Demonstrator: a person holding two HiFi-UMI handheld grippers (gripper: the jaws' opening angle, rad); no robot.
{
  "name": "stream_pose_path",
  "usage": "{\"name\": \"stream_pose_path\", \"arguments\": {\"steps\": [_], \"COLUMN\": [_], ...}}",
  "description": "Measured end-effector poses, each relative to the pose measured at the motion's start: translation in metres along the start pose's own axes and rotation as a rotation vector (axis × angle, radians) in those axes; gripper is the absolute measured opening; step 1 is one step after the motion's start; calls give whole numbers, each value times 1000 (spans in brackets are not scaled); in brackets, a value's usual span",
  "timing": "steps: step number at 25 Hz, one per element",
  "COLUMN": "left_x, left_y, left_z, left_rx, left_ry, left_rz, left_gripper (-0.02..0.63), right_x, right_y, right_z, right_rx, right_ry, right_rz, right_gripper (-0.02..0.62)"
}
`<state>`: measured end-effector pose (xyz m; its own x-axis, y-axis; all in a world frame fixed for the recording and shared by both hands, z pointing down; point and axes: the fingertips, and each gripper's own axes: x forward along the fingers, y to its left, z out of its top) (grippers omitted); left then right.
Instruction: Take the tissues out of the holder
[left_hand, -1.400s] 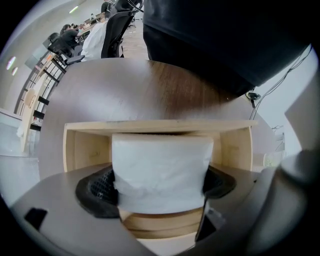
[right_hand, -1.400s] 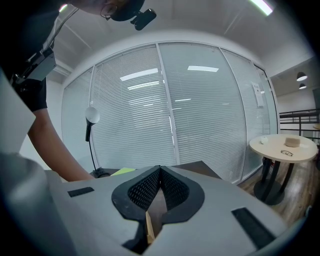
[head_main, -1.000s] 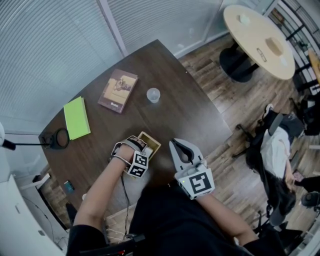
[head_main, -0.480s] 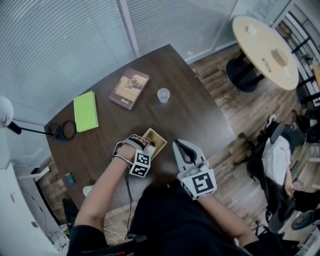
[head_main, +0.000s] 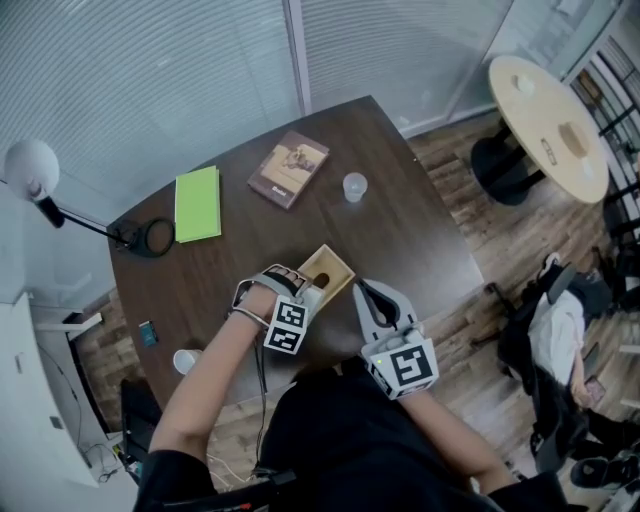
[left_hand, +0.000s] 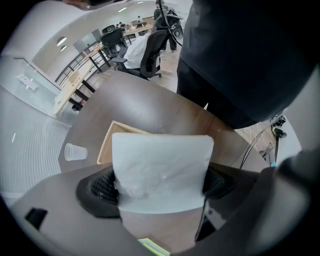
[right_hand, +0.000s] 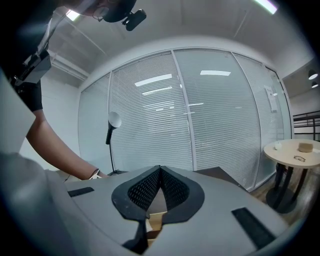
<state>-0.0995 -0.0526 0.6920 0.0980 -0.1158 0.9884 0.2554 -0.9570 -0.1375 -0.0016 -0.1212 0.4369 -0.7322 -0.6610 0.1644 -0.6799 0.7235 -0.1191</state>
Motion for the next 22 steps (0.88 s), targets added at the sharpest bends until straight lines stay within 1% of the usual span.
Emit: {"name": "stream_pose_path", "arguments": {"steps": [3,6,11,13,16,22], "left_x": [-7,-14,-23,-25,-27,-27], "left_y": [-16,-30,-61,-78,-105,-157], "left_z": [1,-5,-17,-20,-20,-26], "left_rx": [-53,-94,-213,-234,-270,-349], "left_ry": [-15,-13,-12,-19,-52,-72], "left_rz": [3,29,61,68,76,62], "left_gripper": [469,469,469,469,469,469], "right_x": [-2,-2,-5,-5,-5,-9], "right_y": [20,43,83,96,116,163], "right_z": [3,3,-9,-12,-14,-30], "right_rx": [11,-8,-22,-30,-37,-55], "right_ry": [0,5,38,46,57,98], "right_rz": [31,64,138,164,191,275], "right_gripper": [9,9,9,9,9,9]}}
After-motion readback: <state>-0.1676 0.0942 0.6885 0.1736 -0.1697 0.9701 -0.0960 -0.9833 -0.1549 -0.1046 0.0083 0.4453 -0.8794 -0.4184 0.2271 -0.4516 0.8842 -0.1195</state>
